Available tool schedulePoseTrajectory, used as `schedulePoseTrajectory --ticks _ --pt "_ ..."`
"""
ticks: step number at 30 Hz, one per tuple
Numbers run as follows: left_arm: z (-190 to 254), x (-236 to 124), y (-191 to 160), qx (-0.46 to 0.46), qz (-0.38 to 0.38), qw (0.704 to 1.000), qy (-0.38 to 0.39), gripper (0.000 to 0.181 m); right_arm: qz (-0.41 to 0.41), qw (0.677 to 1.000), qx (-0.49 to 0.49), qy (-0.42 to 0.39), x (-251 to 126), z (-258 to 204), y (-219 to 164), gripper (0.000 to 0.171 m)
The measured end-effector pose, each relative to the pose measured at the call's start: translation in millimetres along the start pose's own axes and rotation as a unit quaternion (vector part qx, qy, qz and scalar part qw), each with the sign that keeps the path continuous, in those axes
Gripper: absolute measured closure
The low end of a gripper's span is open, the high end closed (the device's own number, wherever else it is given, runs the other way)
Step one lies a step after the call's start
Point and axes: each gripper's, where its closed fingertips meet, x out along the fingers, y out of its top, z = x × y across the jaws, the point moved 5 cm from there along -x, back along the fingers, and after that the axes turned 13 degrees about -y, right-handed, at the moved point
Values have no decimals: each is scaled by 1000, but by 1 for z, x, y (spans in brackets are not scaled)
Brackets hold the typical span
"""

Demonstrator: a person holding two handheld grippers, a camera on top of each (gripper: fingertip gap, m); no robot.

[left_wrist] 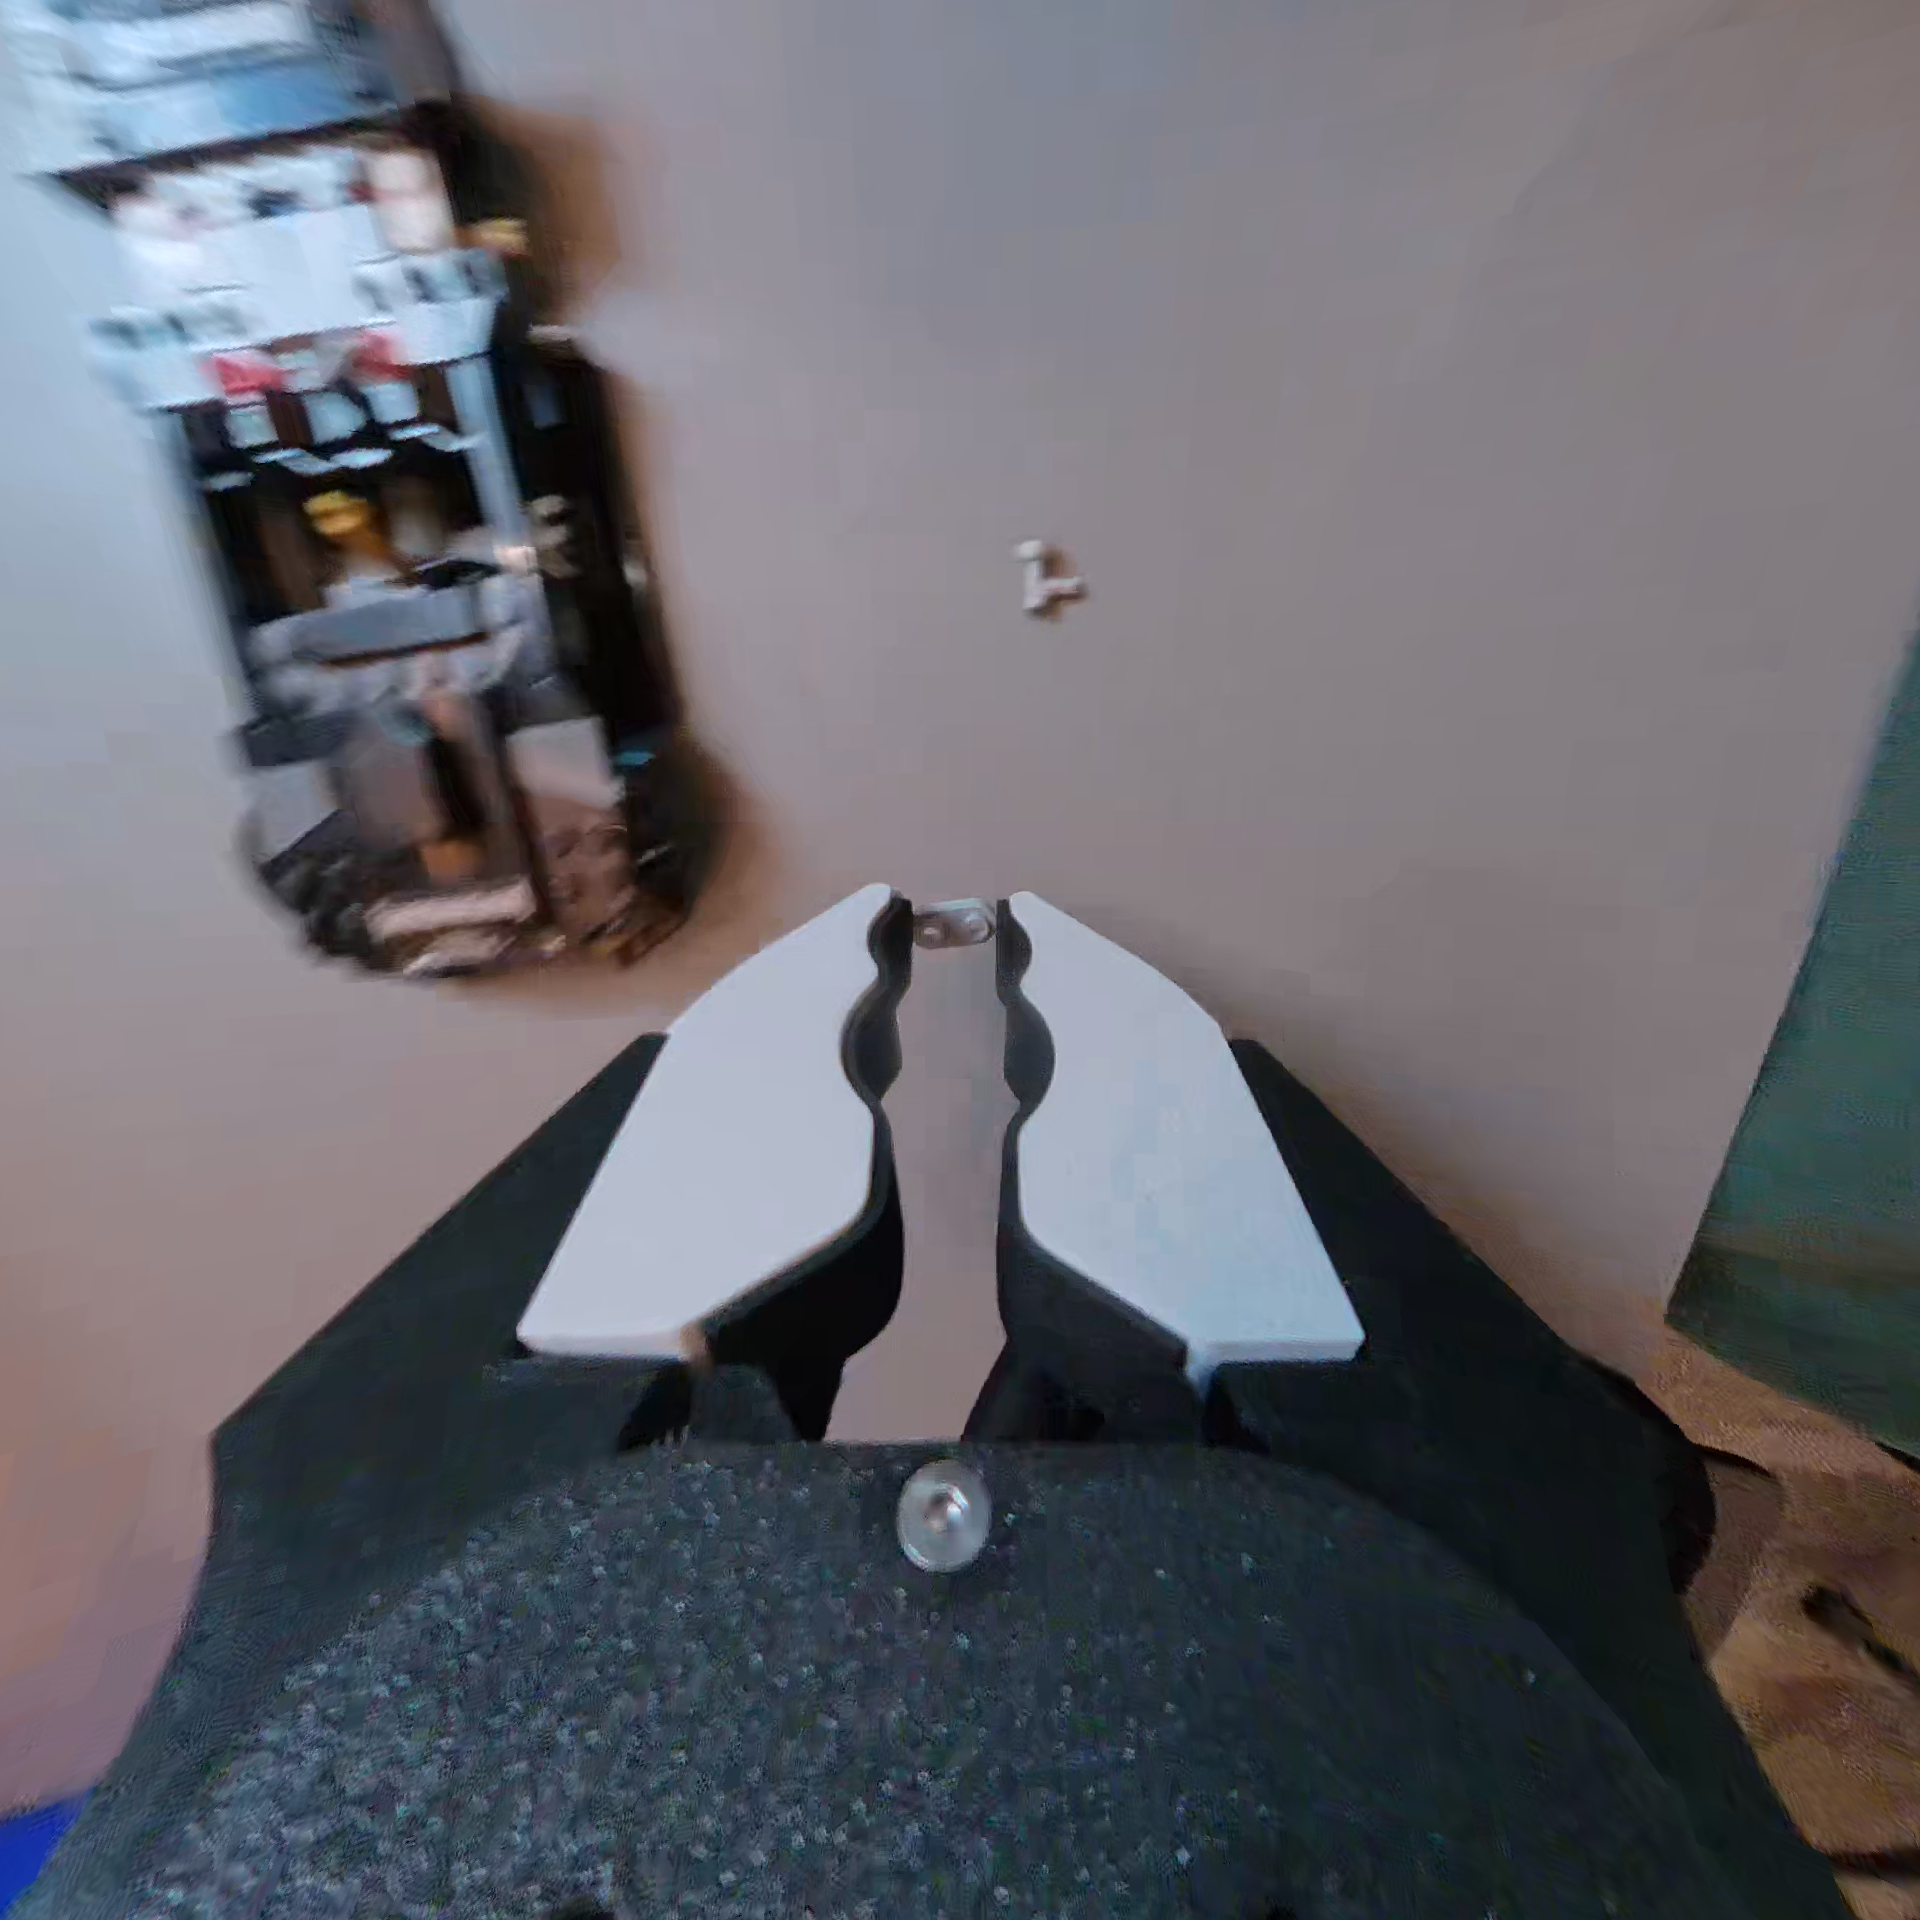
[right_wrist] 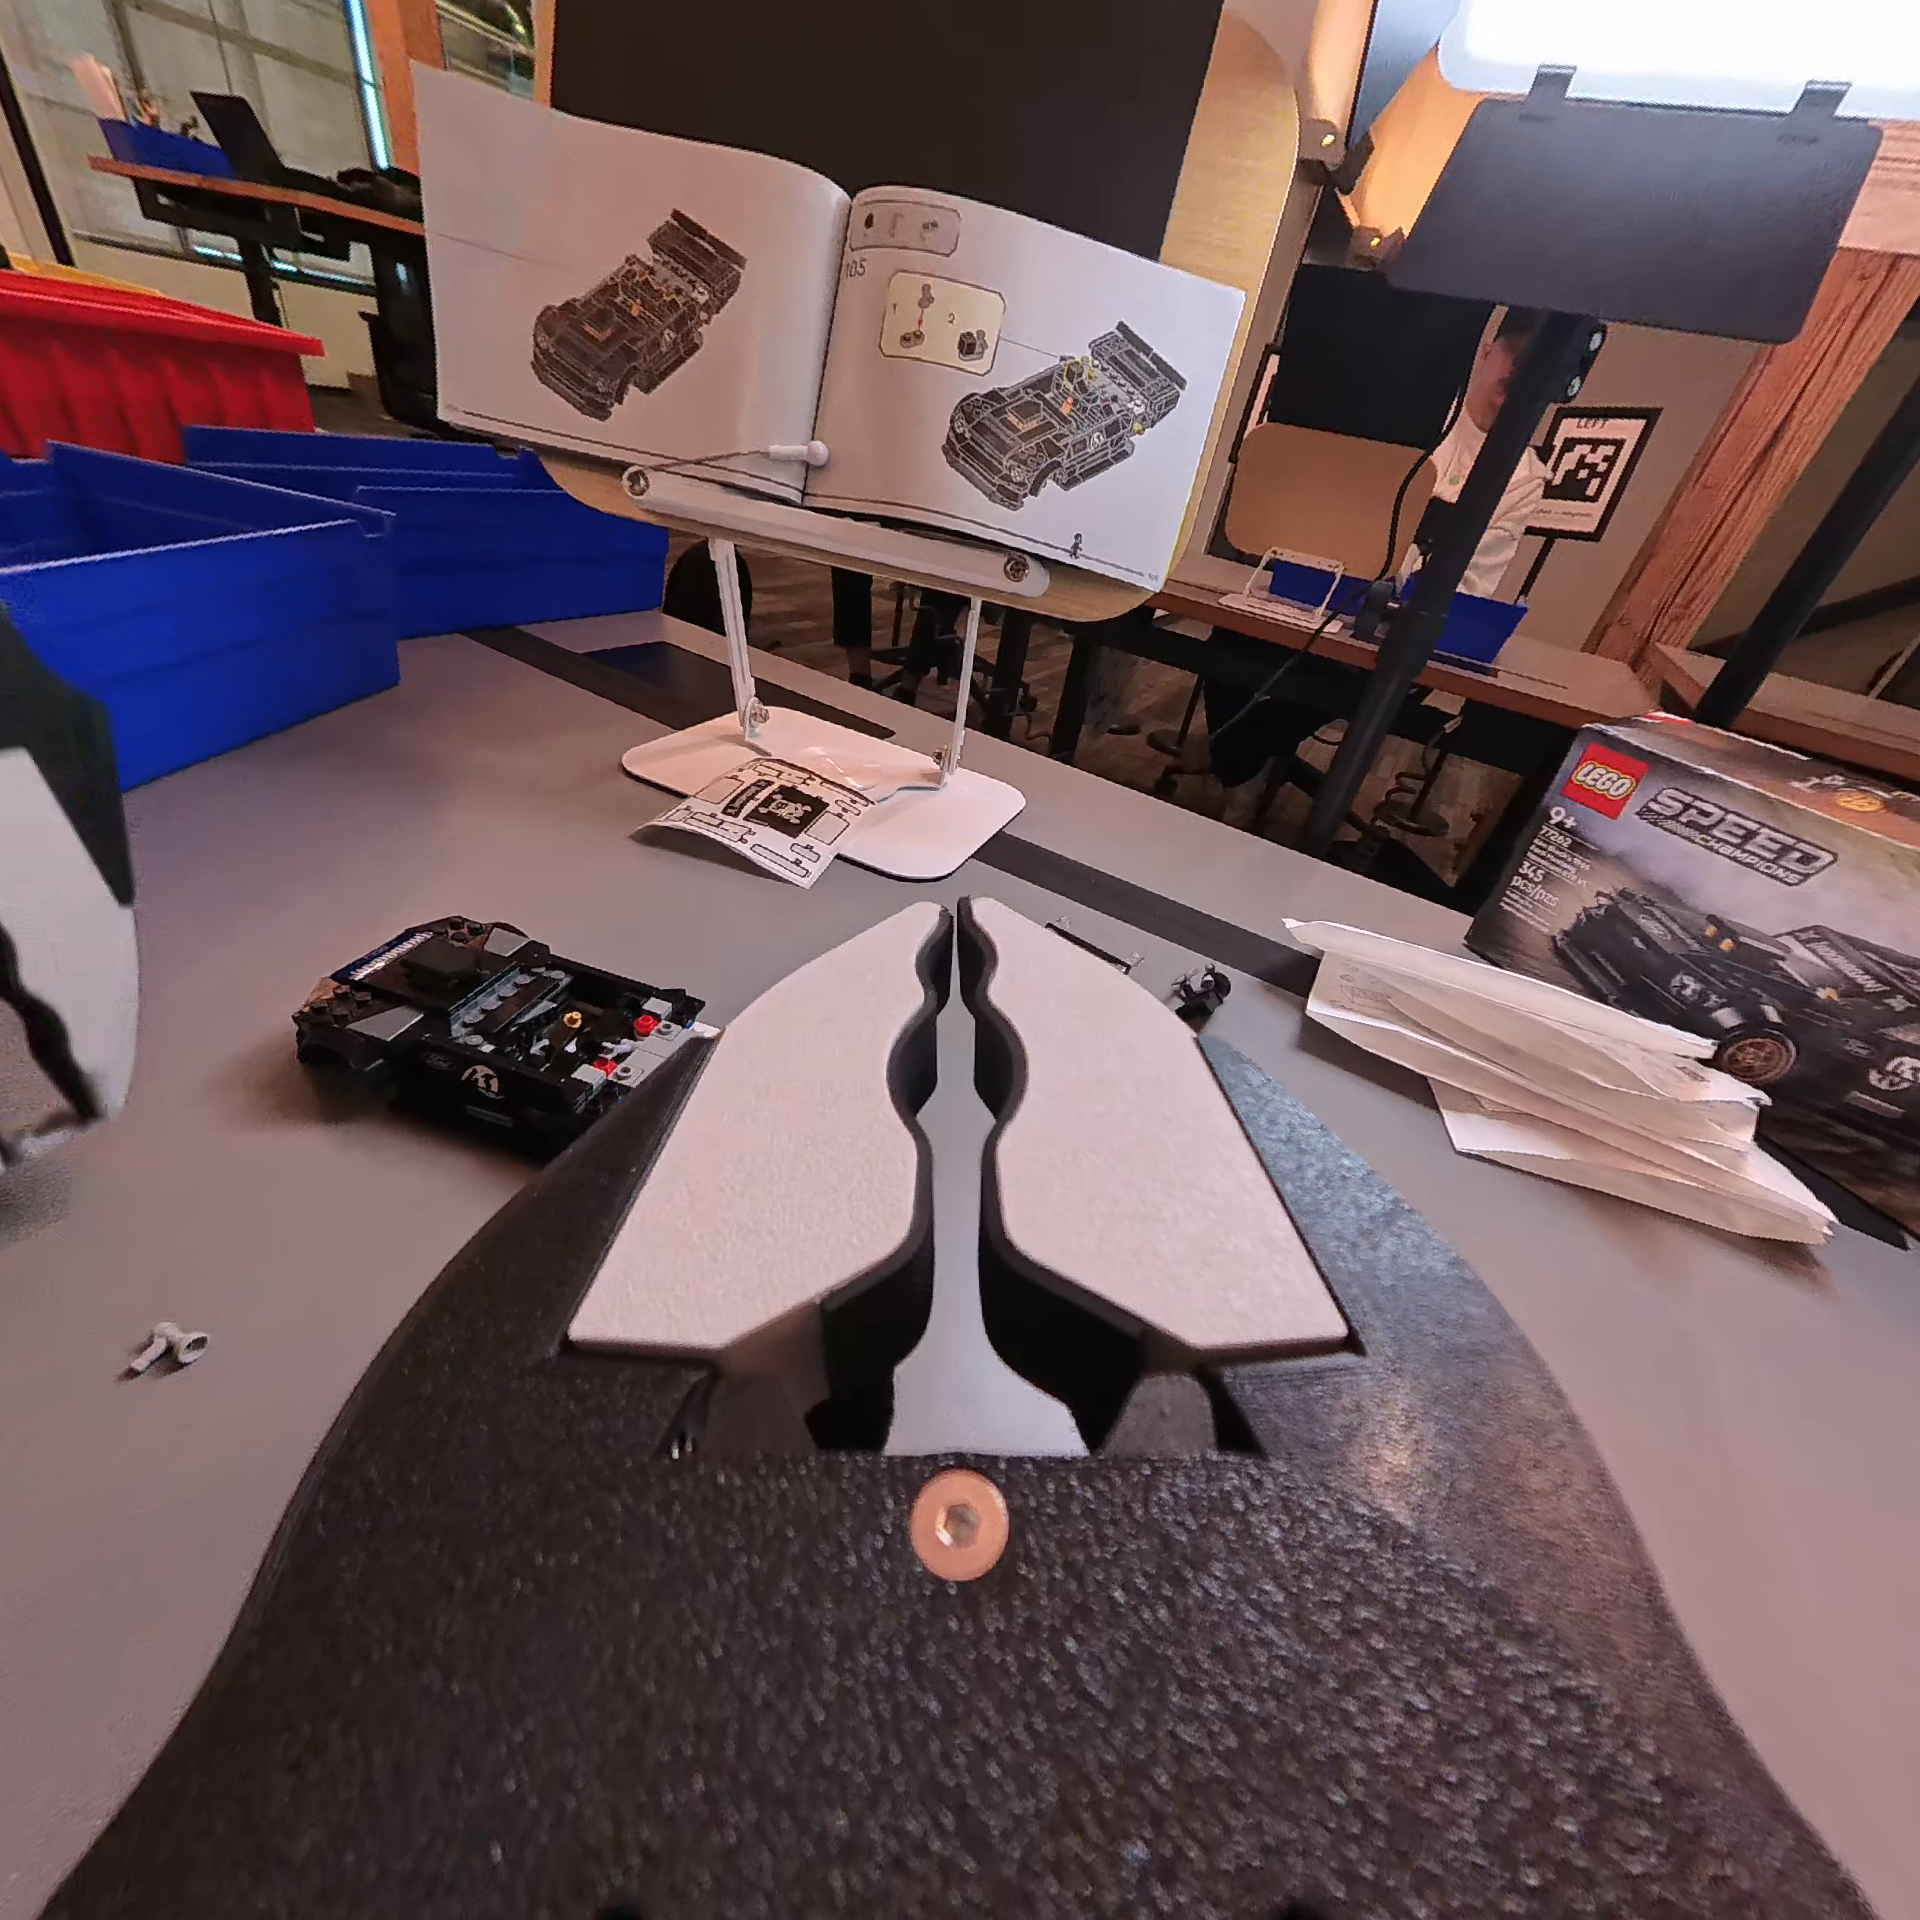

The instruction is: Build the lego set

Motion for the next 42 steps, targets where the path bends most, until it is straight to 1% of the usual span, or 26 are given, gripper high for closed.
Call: schedulePoseTrajectory --ticks 2,5,7,11,12,15,17,20,22,24,26,28,31,32,33,35,37,39,42 --pt "0 17 3 -1 2 1000 -19 166 -1 1000 3 -1 -1 0 -1 170" --pt "0 27 3 5 -3 1000 -26 165 -4 1000 6 -1 -1 0 -2 170" --pt "1 32 4 5 11 999 -30 165 -5 1000 5 0 0 0 -3 170" --pt "5 38 8 17 69 997 -29 151 -9 1000 3 0 1 -2 -5 170" --pt "6 39 8 22 83 996 -23 145 -11 1000 2 0 1 -2 -5 170" --pt "4 40 10 23 127 992 10 120 -12 1000 -2 0 1 -4 -6 170" --pt "4 33 13 21 169 985 39 108 -11 1000 -5 -1 1 -4 -6 170" --pt "7 17 12 15 222 973 68 96 -12 1000 -6 -2 2 -5 -6 170" --pt "9 2 7 17 244 965 91 95 -15 1000 -9 -1 2 -6 -7 170" --pt "9 -26 -3 18 270 953 138 100 -16 1000 -13 -2 3 -6 -8 170" --pt "4 -67 -25 -5 296 935 194 110 -16 1000 -17 -4 2 -6 -8 170" --pt "-6 -119 -62 -48 315 910 266 125 -17 1000 -20 -6 2 -7 -9 170" --pt "-24 -196 -142 -157 296 854 398 156 -18 1000 -23 -5 3 -7 -9 170" --pt "-29 -217 -169 -188 281 837 431 171 -18 1000 -24 -5 3 -8 -9 170" --pt "-33 -233 -194 -210 267 826 449 180 -18 1000 -25 -4 3 -8 -9 170" --pt "-45 -251 -234 -250 247 823 446 181 -18 999 -27 -4 4 -9 -10 170" --pt "-60 -257 -267 -279 210 826 442 181 -20 999 -30 -6 4 -9 -11 170" --pt "-75 -252 -295 -306 159 842 416 181 -21 999 -33 -11 4 -8 -11 170" --pt "-97 -234 -320 -320 103 872 357 181 -23 999 -34 -19 5 -5 -12 170"
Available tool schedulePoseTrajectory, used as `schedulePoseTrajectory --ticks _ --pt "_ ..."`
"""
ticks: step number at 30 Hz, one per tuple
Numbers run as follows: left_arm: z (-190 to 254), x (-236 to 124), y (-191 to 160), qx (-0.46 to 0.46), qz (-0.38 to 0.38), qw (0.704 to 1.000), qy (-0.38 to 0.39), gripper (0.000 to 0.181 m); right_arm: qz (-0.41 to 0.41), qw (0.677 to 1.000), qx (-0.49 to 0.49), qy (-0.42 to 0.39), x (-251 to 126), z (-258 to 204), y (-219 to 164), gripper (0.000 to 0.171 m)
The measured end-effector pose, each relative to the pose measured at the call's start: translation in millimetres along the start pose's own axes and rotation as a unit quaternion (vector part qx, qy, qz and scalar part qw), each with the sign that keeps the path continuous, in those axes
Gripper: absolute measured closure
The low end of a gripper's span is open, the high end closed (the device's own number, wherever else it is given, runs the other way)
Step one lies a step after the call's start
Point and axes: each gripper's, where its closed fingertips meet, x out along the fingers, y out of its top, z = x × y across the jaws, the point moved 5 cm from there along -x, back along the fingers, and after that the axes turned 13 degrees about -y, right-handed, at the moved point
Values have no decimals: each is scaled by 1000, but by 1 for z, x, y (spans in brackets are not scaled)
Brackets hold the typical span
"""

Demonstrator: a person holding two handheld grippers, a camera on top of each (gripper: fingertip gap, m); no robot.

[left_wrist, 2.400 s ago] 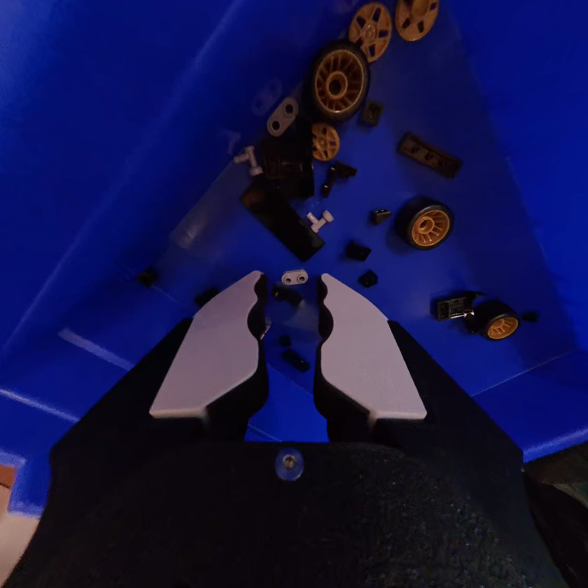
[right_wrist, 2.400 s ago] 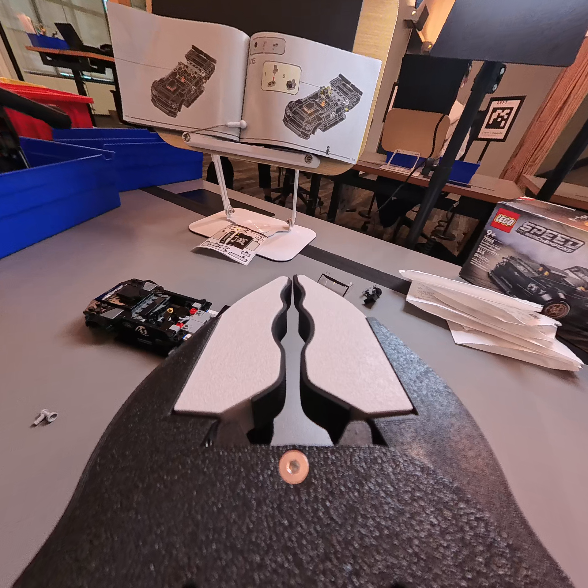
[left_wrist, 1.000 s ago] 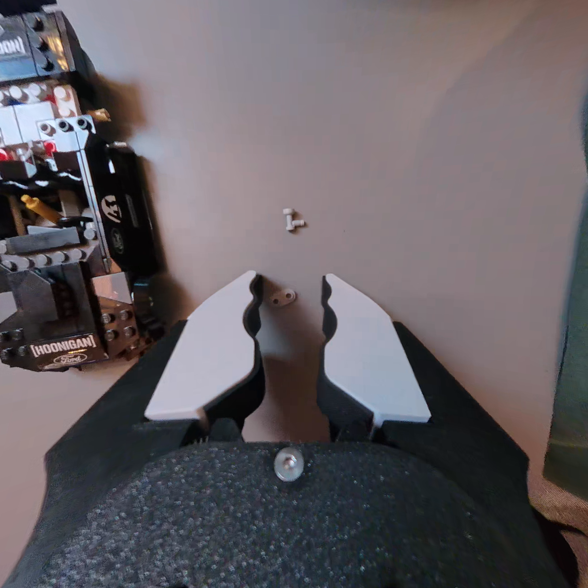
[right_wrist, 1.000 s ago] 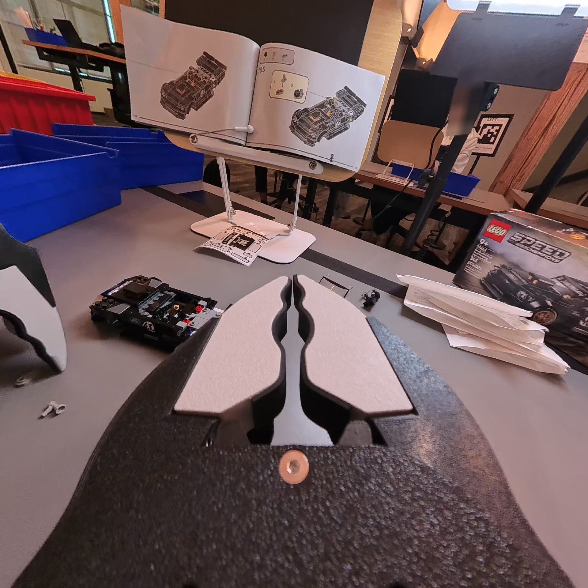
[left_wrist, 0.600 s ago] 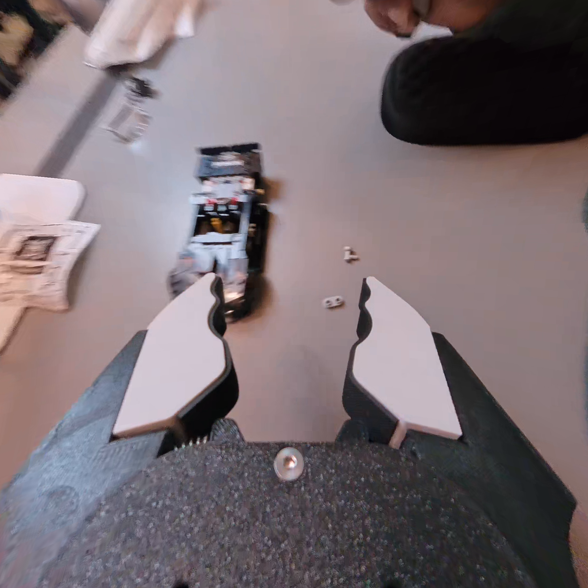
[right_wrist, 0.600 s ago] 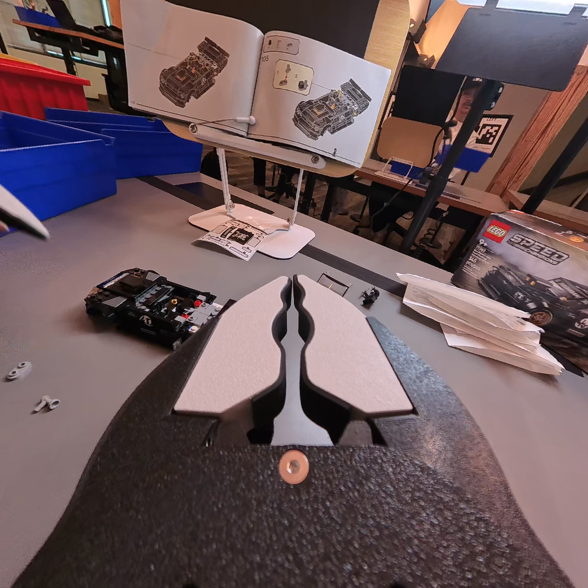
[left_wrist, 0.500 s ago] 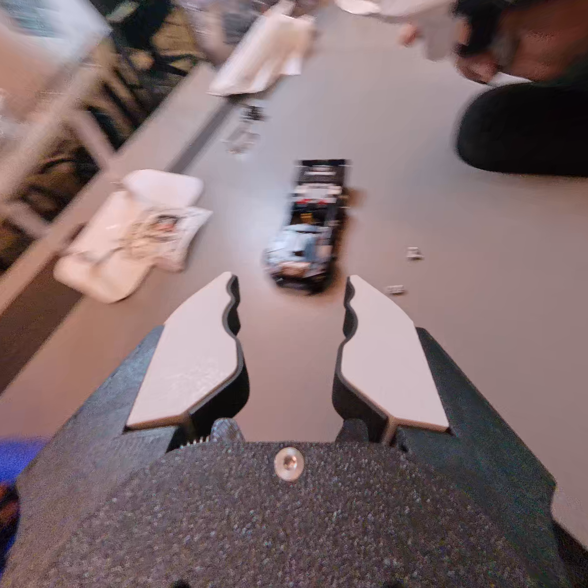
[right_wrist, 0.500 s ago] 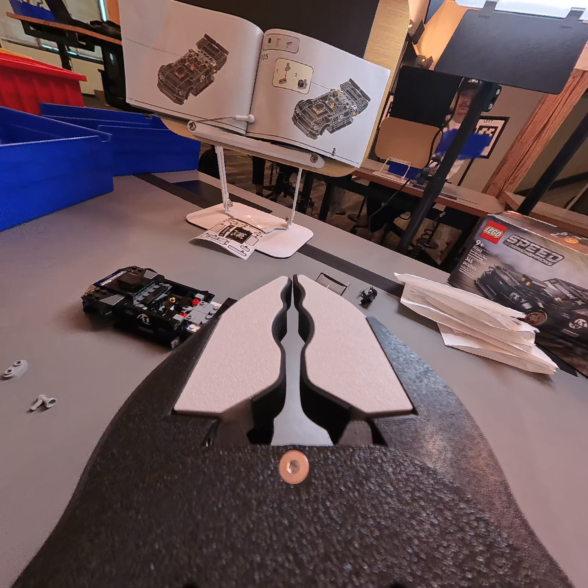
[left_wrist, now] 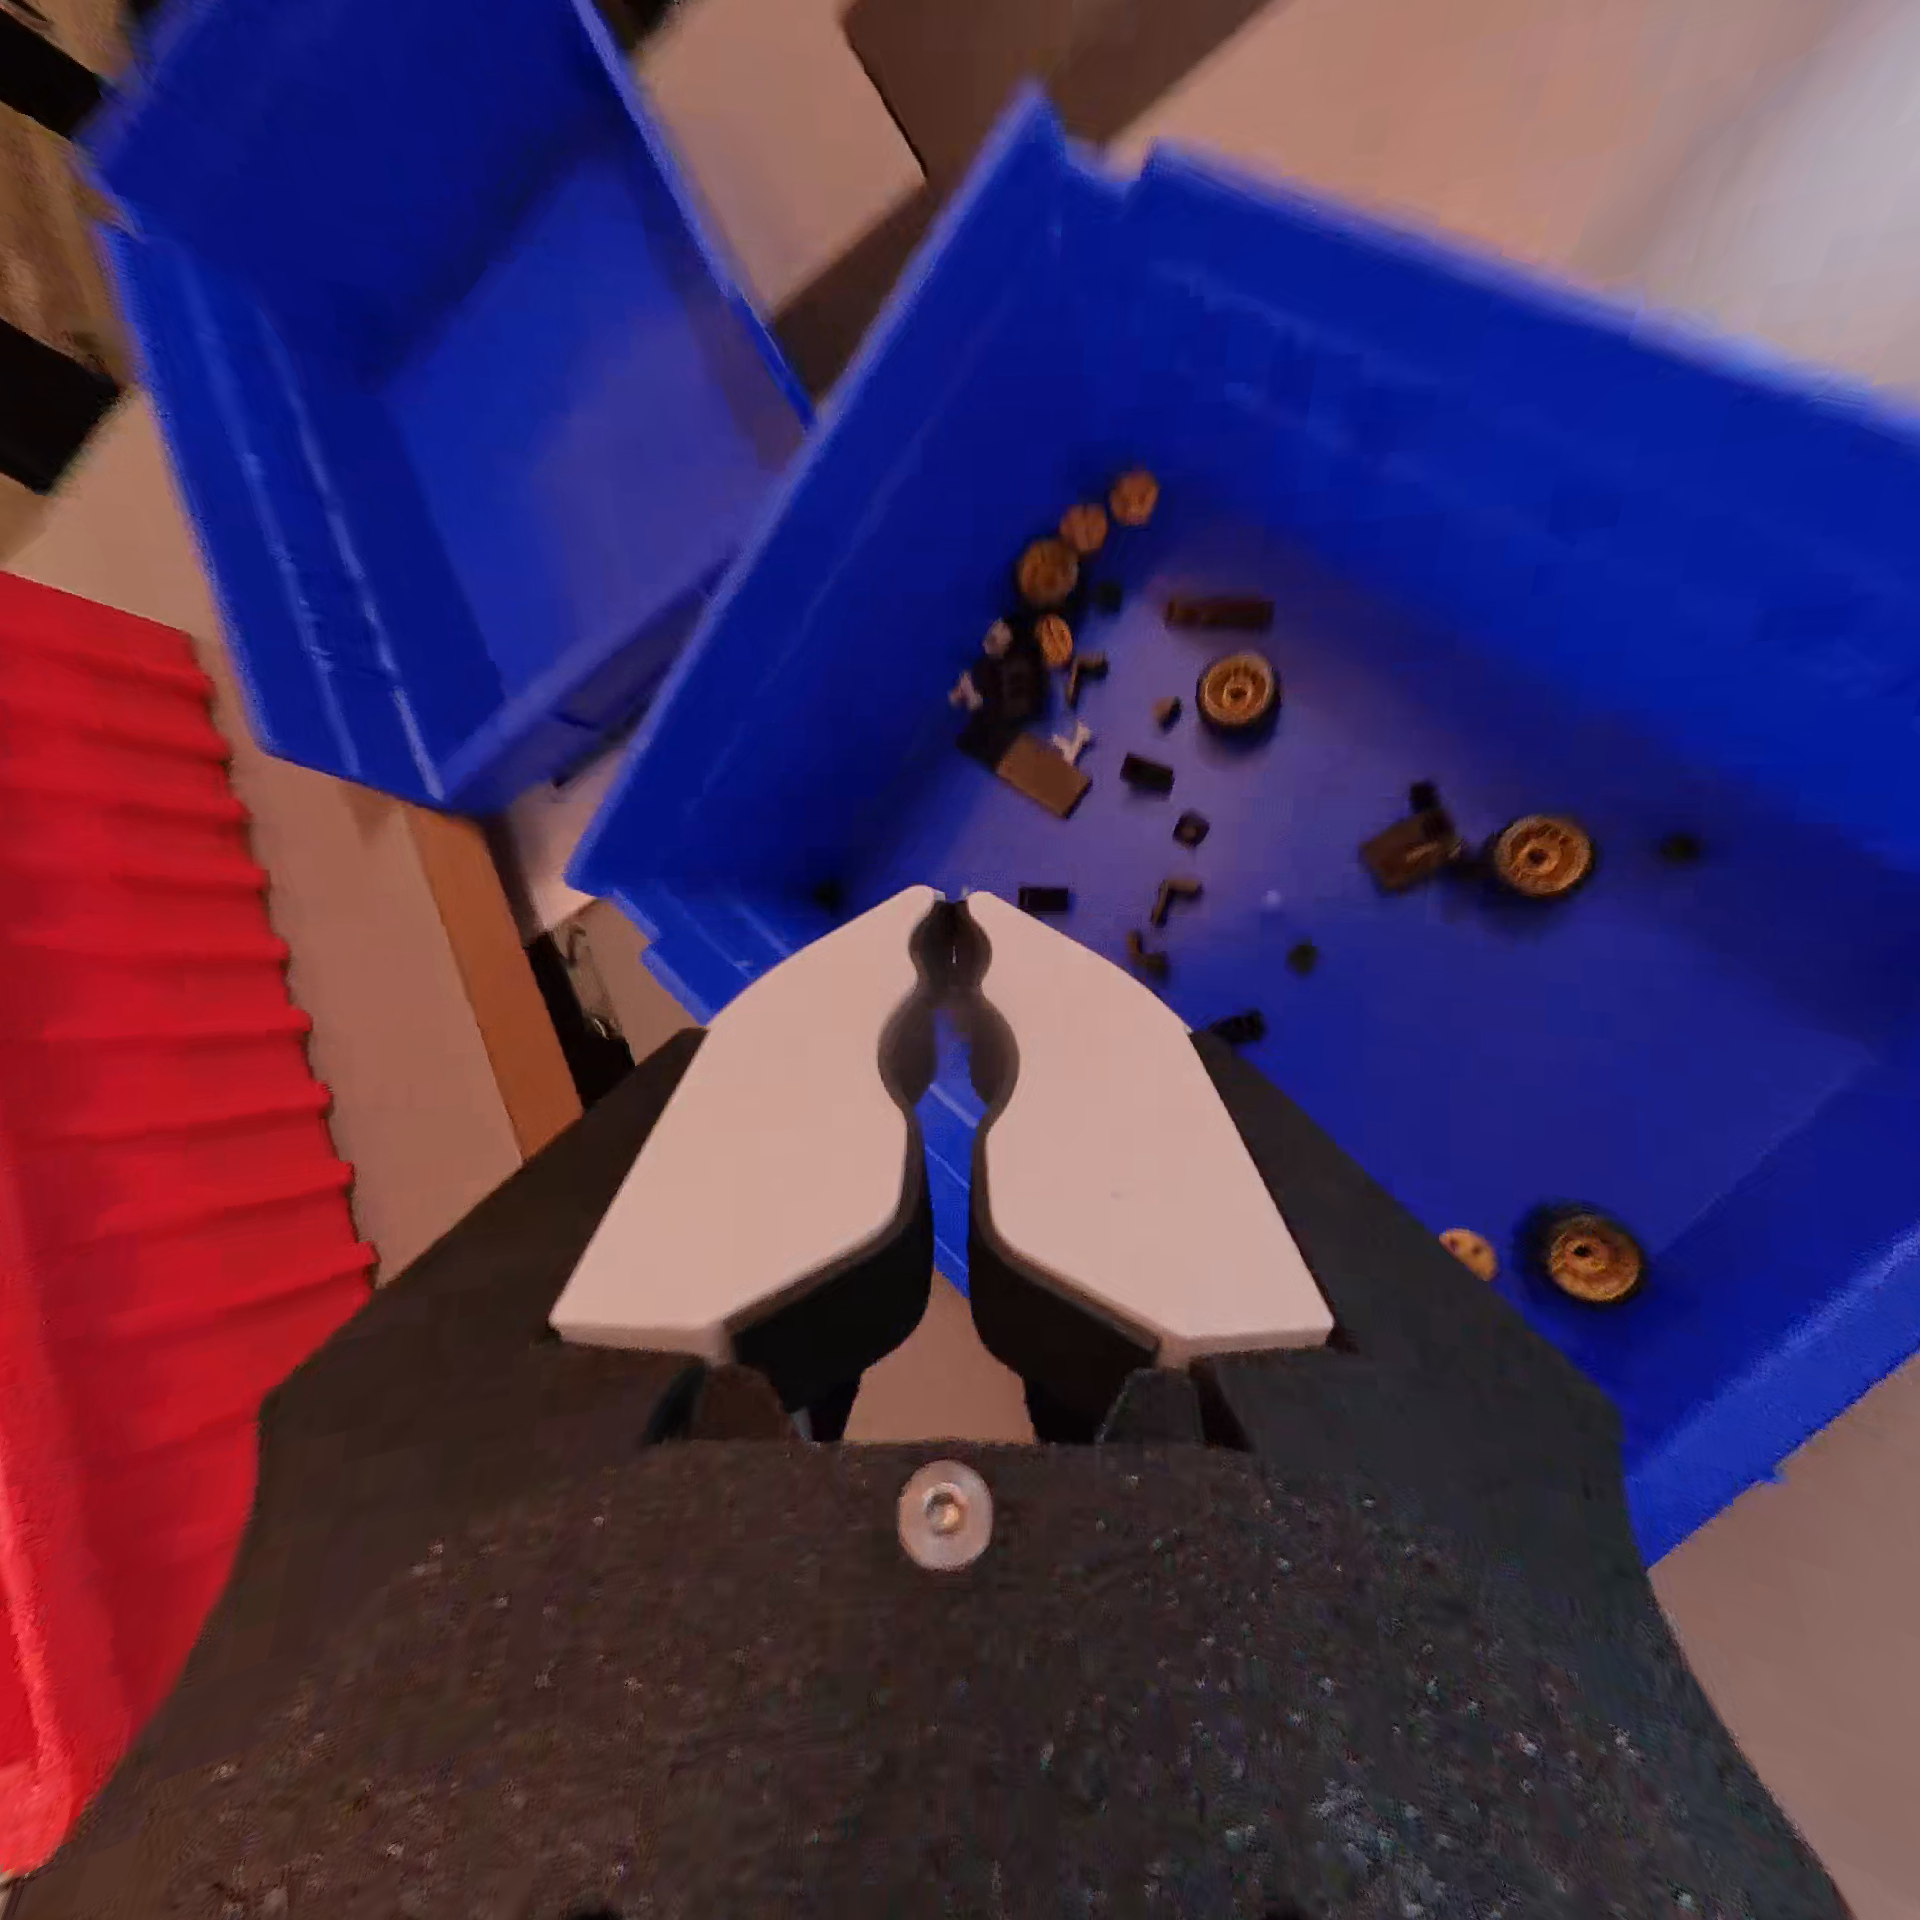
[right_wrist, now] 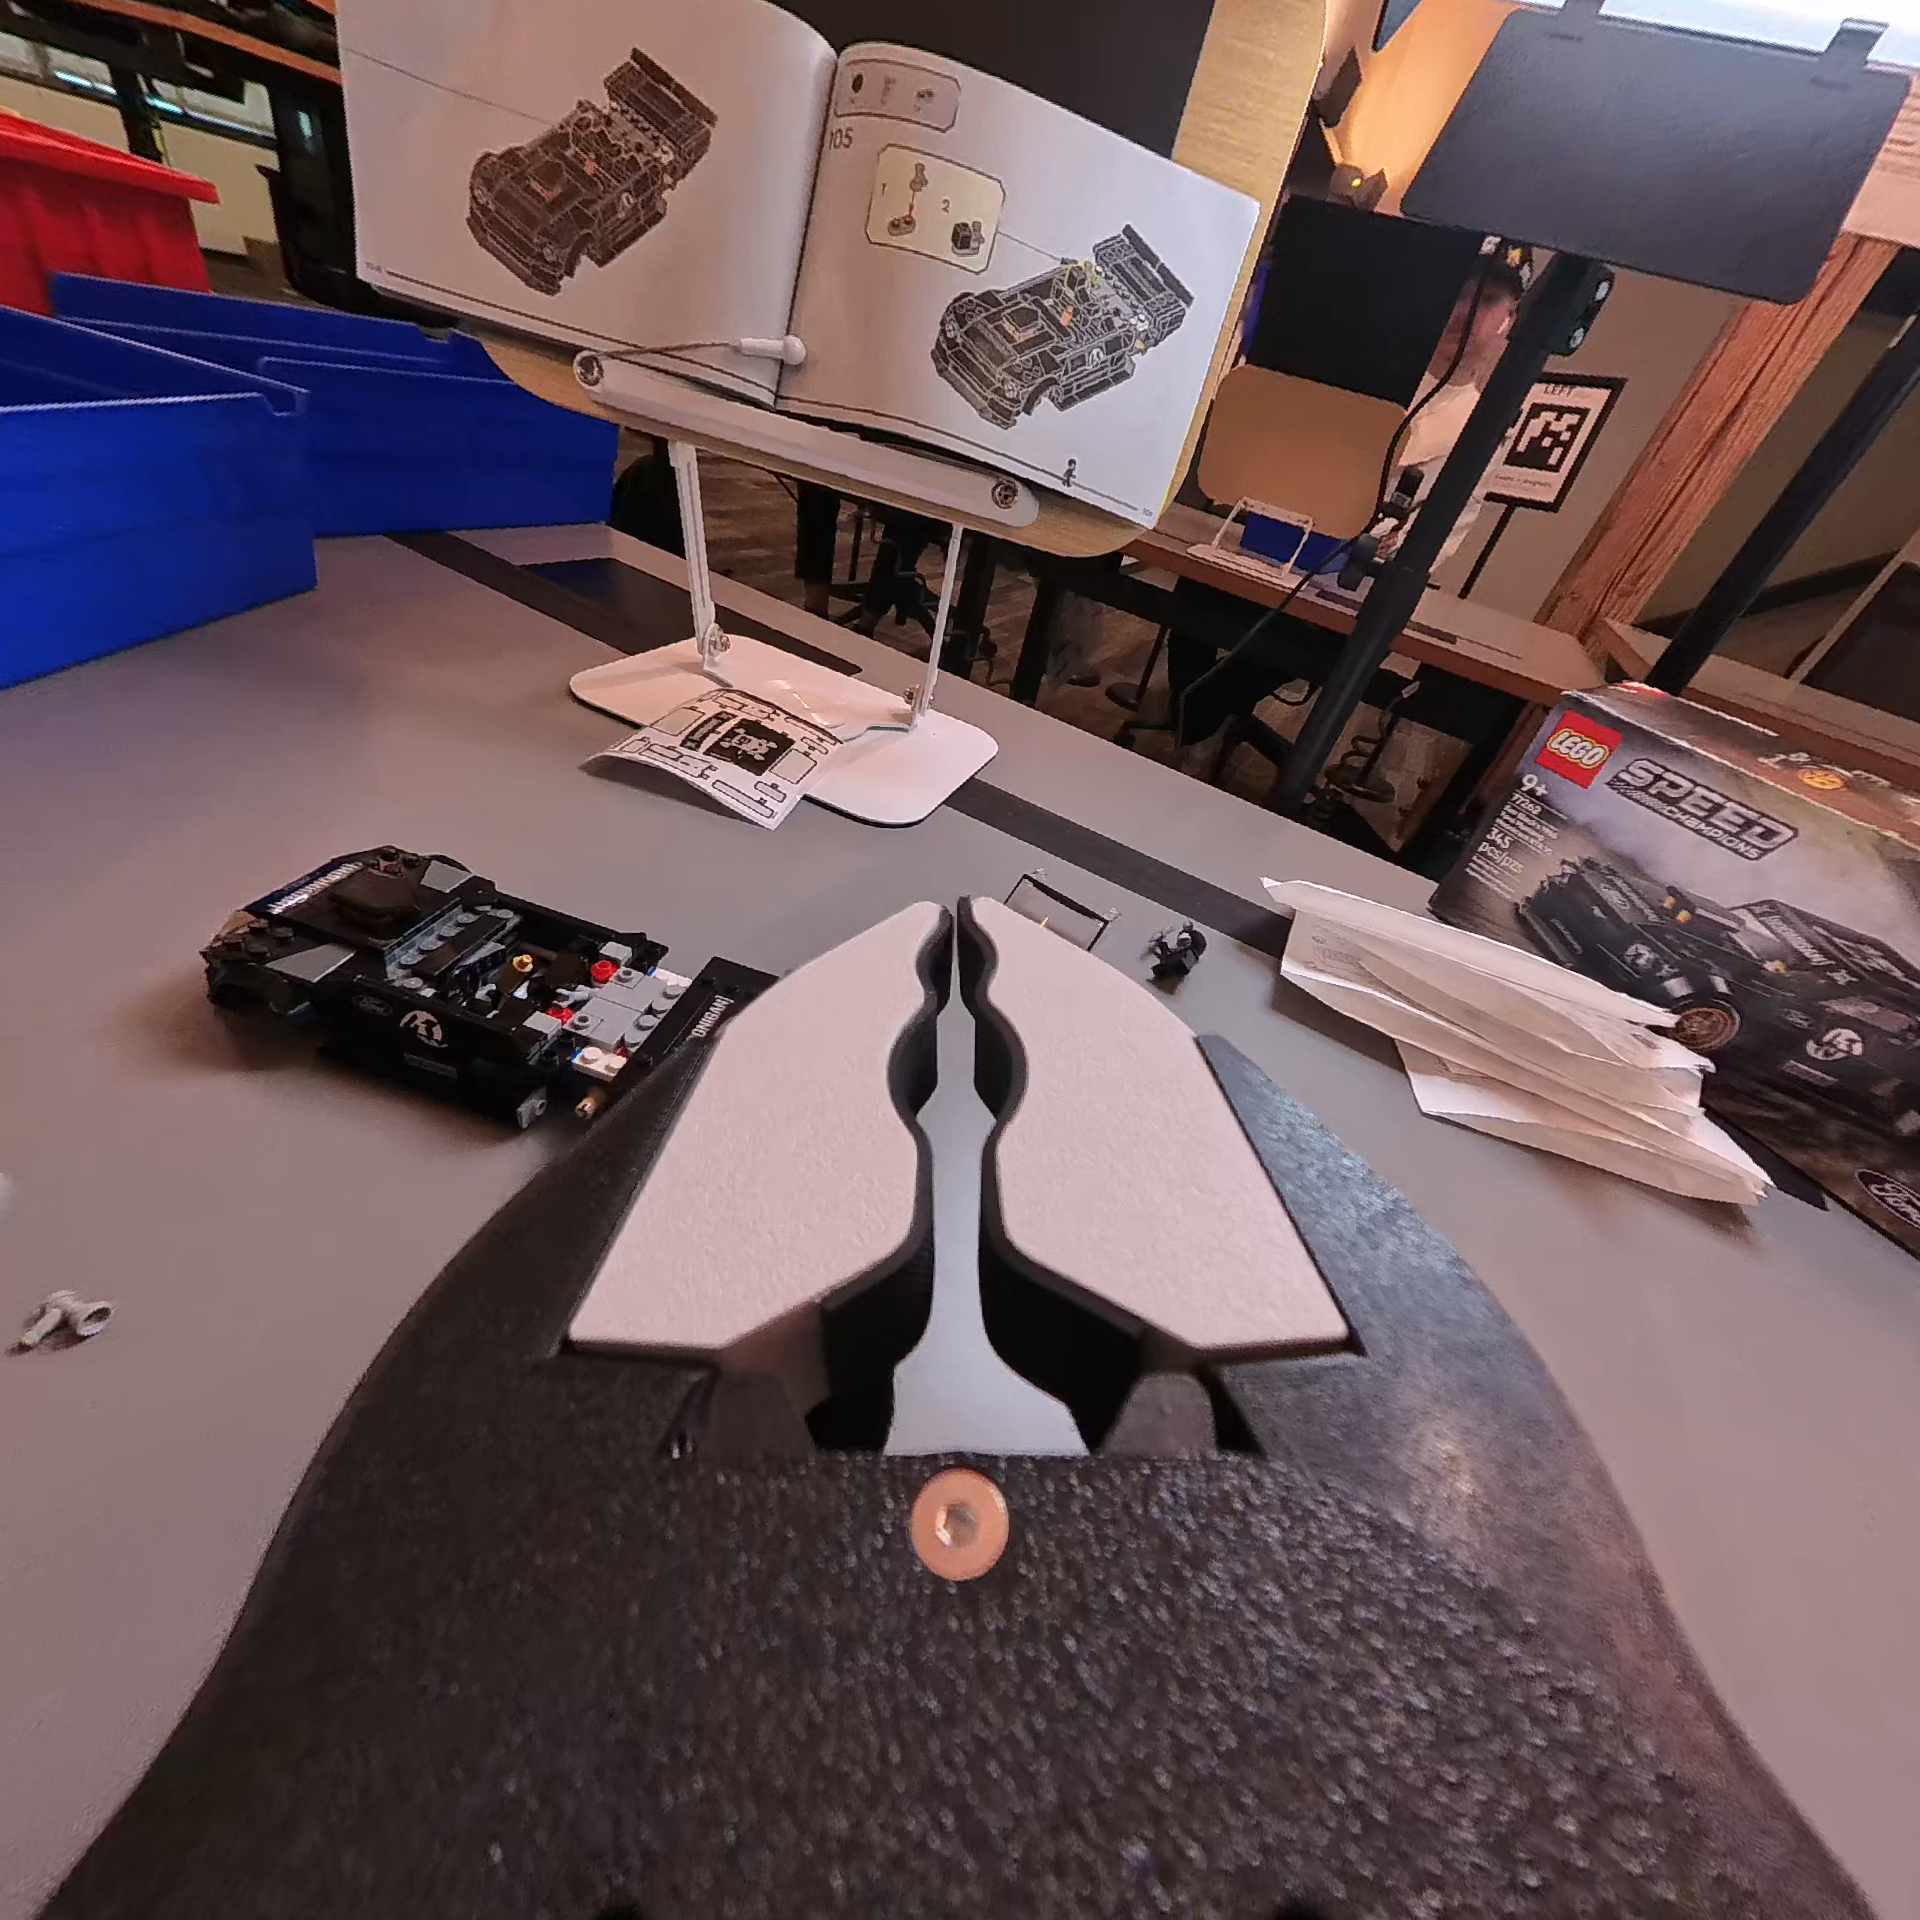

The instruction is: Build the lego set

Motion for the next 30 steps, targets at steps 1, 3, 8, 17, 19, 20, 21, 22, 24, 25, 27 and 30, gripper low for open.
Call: schedulePoseTrajectory --ticks 1,3,8,17,19,20,21,22,24,25,27,30 --pt "-3 11 -5 6 -32 999 -20 181 -1 1000 -1 -2 1 1 -1 170" --pt "-11 29 -12 23 -78 996 -35 180 -6 1000 -3 -6 2 1 -2 170" --pt "-16 69 -26 61 -198 974 -87 169 -15 1000 -23 -16 5 -2 -5 170" --pt "-23 90 -38 128 -315 936 -94 149 -29 999 -35 -20 9 -6 -11 170" --pt "-24 95 -40 118 -327 932 -102 142 -33 999 -27 -17 11 -6 -12 170" --pt "-24 97 -40 117 -333 930 -105 142 -34 999 -24 -17 11 -6 -12 170" --pt "-24 100 -40 117 -337 927 -112 140 -34 999 -24 -17 11 -6 -12 170" --pt "-23 103 -42 116 -348 923 -120 138 -35 999 -24 -18 11 -6 -13 170" --pt "-23 108 -45 119 -372 911 -130 143 -36 999 -26 -21 11 -5 -13 170" --pt "-23 110 -46 117 -380 908 -133 143 -36 999 -26 -22 11 -5 -13 170" --pt "-22 110 -45 110 -386 905 -143 144 -37 999 -24 -24 10 -4 -13 170" --pt "-16 107 -38 107 -364 911 -163 144 -38 999 -24 -24 10 -4 -14 170"
